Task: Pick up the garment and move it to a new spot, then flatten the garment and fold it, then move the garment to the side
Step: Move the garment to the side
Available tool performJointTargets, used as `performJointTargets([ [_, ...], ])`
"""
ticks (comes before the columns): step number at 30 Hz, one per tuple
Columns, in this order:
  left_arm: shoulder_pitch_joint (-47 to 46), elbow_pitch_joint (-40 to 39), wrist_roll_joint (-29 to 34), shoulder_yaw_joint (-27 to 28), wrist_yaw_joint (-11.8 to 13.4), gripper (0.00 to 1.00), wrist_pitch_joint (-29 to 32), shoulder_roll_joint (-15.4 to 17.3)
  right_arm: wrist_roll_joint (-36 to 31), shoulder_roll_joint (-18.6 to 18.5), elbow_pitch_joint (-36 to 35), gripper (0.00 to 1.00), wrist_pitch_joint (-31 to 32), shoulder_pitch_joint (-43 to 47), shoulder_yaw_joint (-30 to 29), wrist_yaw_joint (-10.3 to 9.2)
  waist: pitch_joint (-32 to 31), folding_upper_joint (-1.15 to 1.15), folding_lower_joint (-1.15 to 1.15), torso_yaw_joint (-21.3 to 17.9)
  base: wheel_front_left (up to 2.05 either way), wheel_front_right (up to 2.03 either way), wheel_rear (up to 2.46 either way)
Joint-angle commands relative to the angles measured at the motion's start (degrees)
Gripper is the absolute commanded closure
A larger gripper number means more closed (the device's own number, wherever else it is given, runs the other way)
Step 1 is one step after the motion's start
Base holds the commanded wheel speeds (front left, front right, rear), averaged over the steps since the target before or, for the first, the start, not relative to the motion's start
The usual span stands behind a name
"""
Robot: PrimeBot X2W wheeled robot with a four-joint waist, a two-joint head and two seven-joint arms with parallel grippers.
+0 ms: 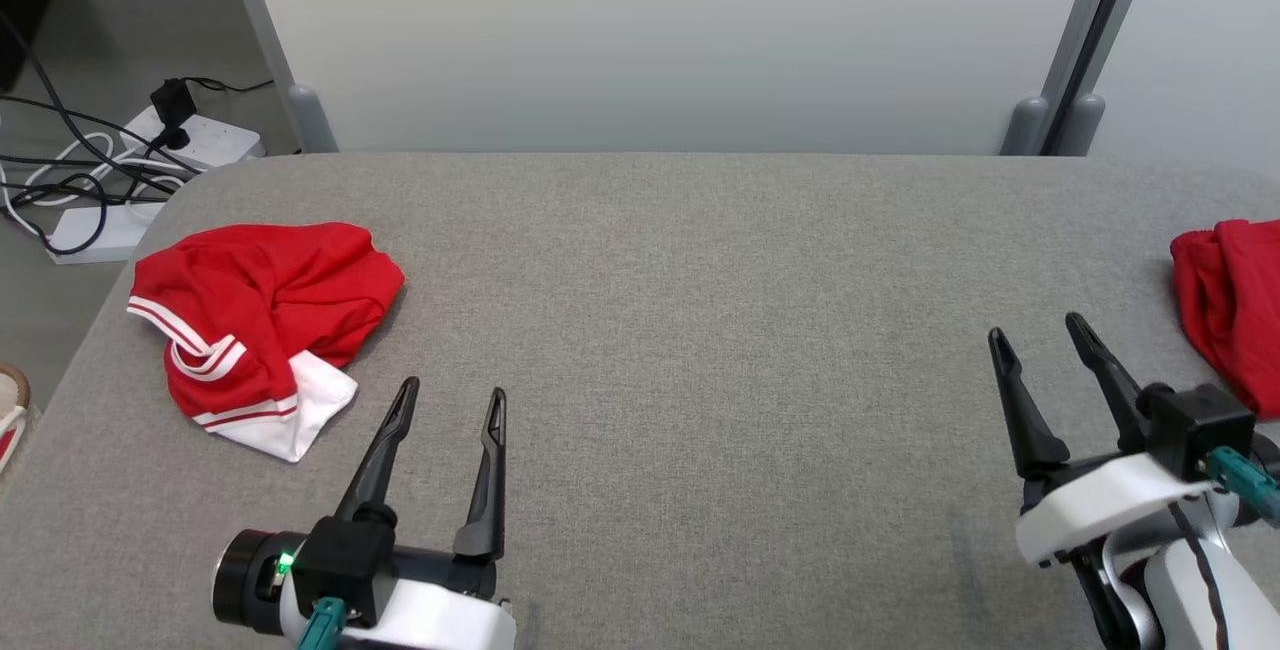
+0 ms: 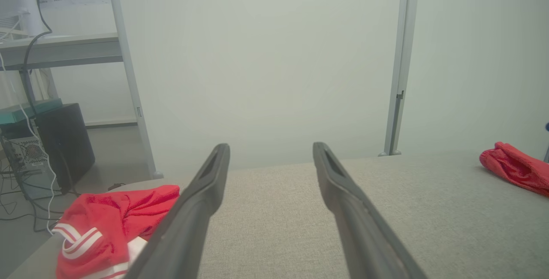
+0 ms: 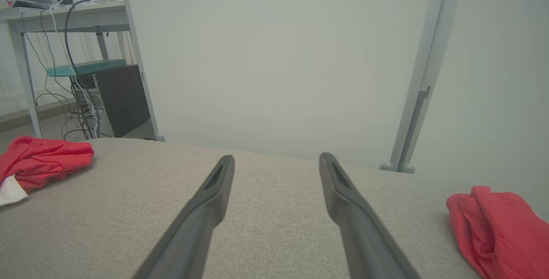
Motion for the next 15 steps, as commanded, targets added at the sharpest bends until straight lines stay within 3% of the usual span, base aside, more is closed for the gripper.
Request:
performJointTargets([
  [1, -0.85, -1.96, 0.79, 2.40, -0.26, 0.00, -0.27, 0.47, 0.43, -0.68, -2.52, 0.00, -0.67, 0.32, 0.76, 0.22, -0.33, 0.00, 0.00, 0.22, 0.00, 0.00, 0.00],
  [15, 2.34, -1.94, 5.58, 4.14, -2.86, 0.00, -0.27, -0.36, -5.16, 5.04, -16.90, 0.00, -0.68, 14.04, -4.67, 0.22, -1.43, 0.00, 0.00, 0.76, 0.00, 0.00, 0.00],
])
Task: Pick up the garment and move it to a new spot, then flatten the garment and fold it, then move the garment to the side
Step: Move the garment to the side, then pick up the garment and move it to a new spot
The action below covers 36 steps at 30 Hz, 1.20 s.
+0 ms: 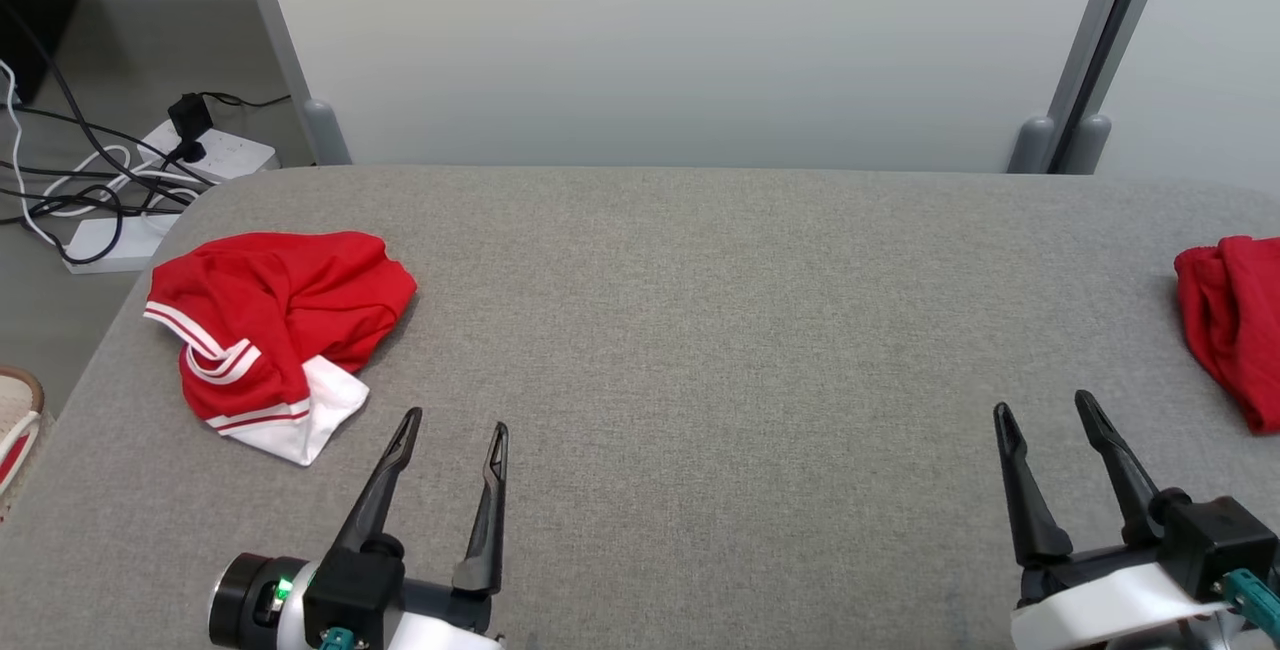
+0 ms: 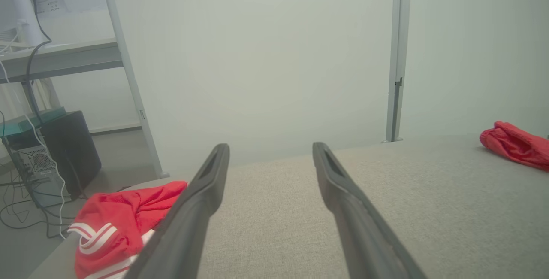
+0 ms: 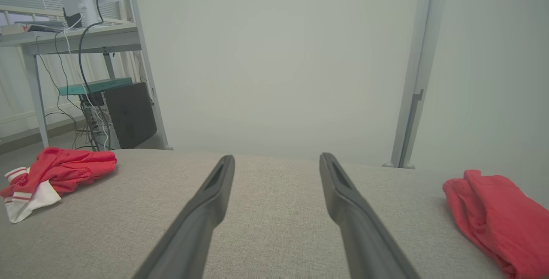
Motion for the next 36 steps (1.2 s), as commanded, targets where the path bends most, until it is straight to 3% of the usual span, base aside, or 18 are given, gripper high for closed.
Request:
performJointTargets([
  [1, -1.10, -1.01, 0.86, 1.82, -0.44, 0.00, -0.27, 0.01, -0.43, -0.42, -2.19, 0.00, -0.68, -0.39, 0.88, 0.22, -0.05, 0.00, 0.00, -0.09, 0.00, 0.00, 0.00],
  [36, -0.15, 4.04, 1.09, 4.50, -2.92, 0.00, -0.27, -1.27, 0.12, 0.67, -3.62, 0.00, -0.68, 3.14, -1.39, 0.22, -0.55, 0.00, 0.00, 0.14, 0.00, 0.00, 0.00],
])
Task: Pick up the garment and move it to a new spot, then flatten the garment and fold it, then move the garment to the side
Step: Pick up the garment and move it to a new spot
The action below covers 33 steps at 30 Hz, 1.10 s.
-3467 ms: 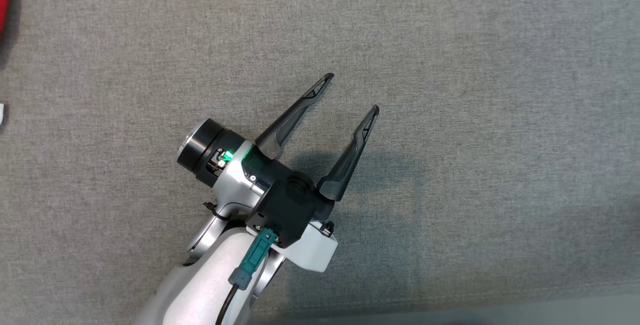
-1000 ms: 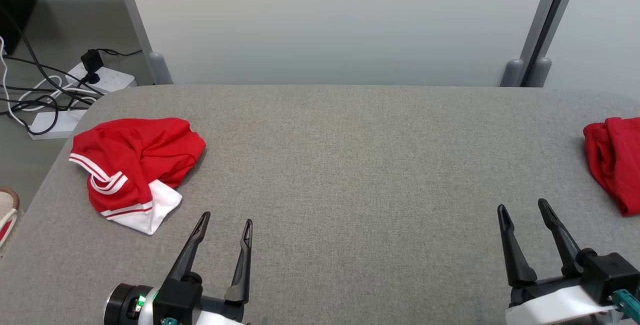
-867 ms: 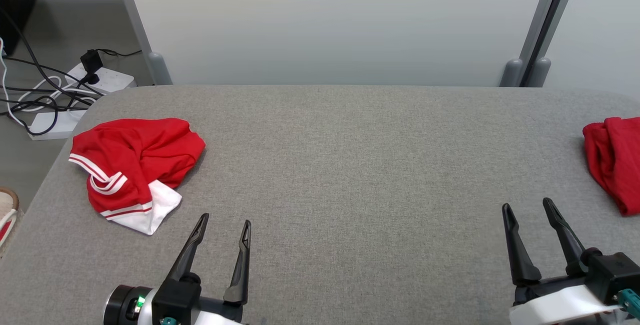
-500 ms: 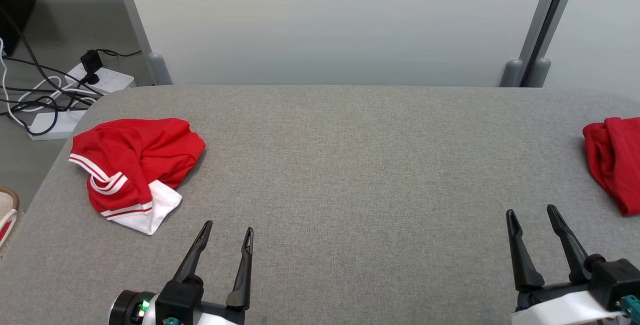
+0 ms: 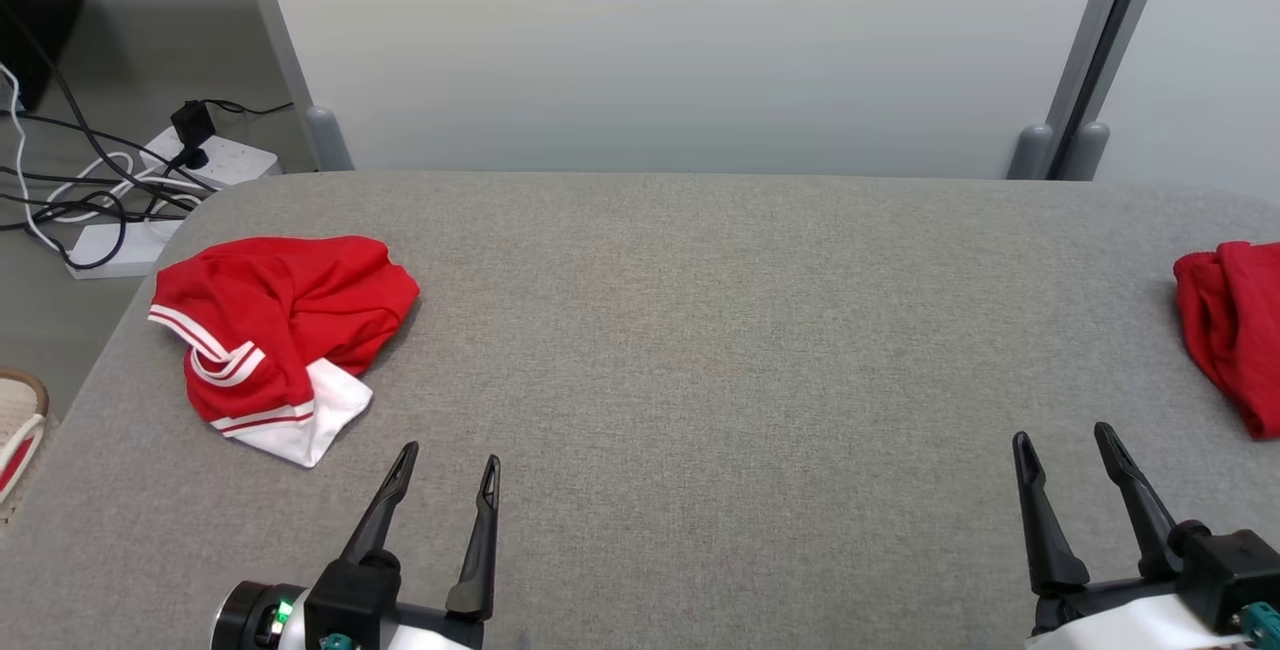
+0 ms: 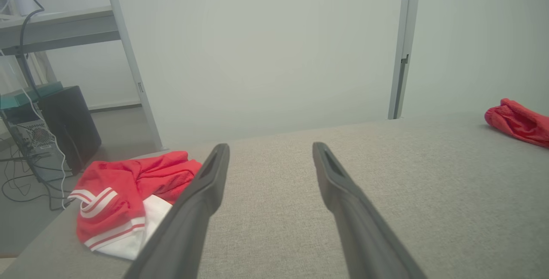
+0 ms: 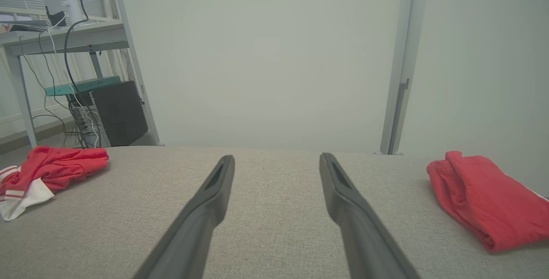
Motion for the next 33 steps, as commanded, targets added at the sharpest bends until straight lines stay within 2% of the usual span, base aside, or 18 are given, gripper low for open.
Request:
performJointTargets([
  [1, -1.20, -1.12, 0.22, 2.10, -0.11, 0.00, -0.28, 0.14, 0.26, -0.33, -1.99, 0.00, -0.68, -0.93, 1.07, 0.23, 0.06, 0.00, 0.00, 0.41, 0.00, 0.00, 0.00],
  [29, -0.80, -5.33, 0.02, 2.68, 2.97, 0.00, -0.28, -0.16, 1.87, -1.12, -3.89, 0.00, -0.68, -0.45, 5.80, 0.23, 0.70, 0.00, 0.00, 19.59, 0.00, 0.00, 0.00],
  [33, -0.71, -5.53, -0.01, 2.66, 3.17, 0.00, -0.28, -0.17, 1.93, -1.23, -3.96, 0.00, -0.68, -0.37, 6.19, 0.23, 0.69, 0.00, 0.00, 21.25, 0.00, 0.00, 0.00],
])
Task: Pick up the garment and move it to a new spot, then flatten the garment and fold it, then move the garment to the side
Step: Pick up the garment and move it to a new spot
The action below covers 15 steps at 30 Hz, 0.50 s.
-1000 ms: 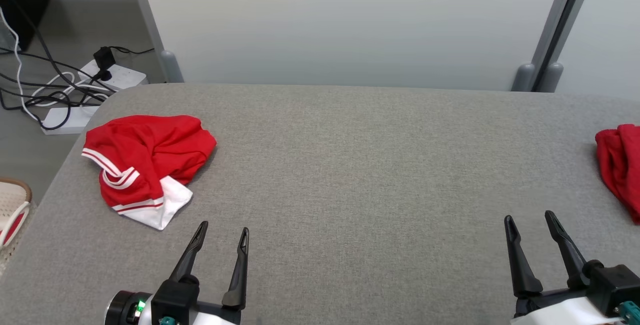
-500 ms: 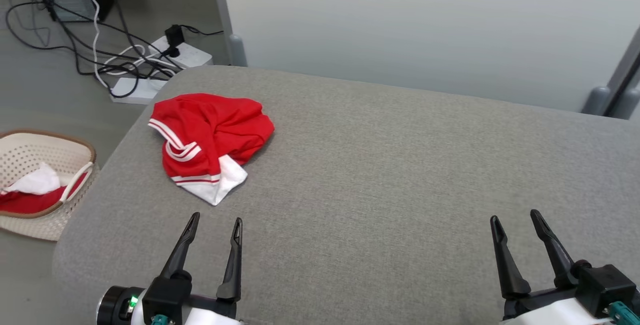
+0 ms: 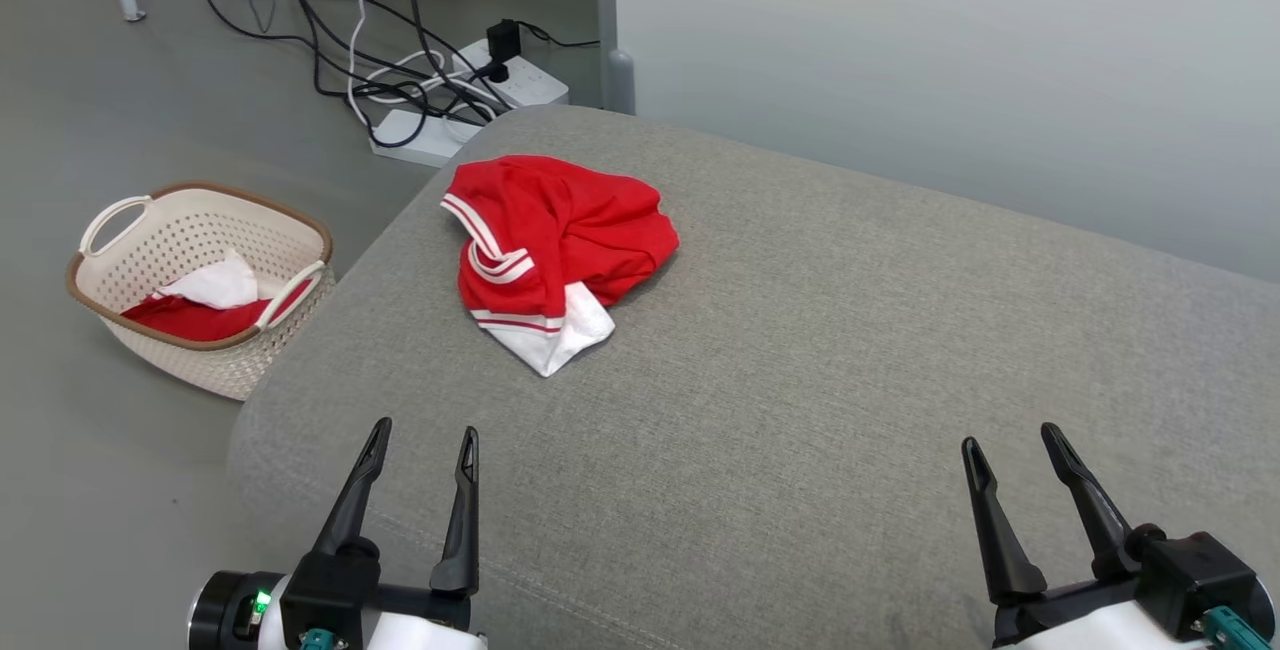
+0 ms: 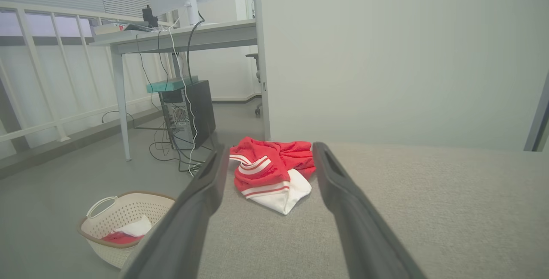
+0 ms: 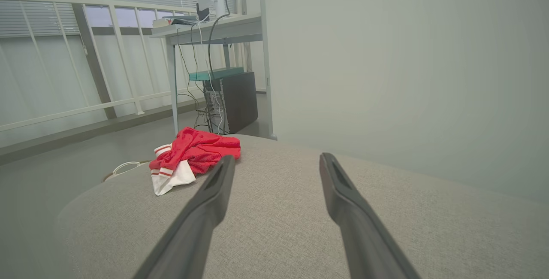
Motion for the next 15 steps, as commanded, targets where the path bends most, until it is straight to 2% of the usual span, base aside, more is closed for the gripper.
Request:
performJointTargets([
  [1, -0.64, -1.69, -0.03, 1.73, 0.62, 0.00, -0.28, -0.03, 0.37, -0.87, -2.06, 0.00, -0.68, -0.57, 1.44, 0.22, -0.01, 0.00, 0.00, 1.20, 0.00, 0.00, 0.00],
  [7, -0.28, -1.74, -0.08, 1.91, 0.83, 0.00, -0.28, -0.04, 0.33, -0.90, -2.14, 0.00, -0.68, -0.69, 1.67, 0.22, 0.03, 0.00, 0.00, 2.78, 0.00, 0.00, 0.00],
  [15, -0.11, -1.99, -0.29, 2.01, 1.29, 0.00, -0.28, -0.05, 0.24, -1.55, -2.15, 0.00, -0.68, -0.99, 2.35, 0.22, 0.51, 0.00, 0.00, 2.45, 0.00, 0.00, 0.00],
])
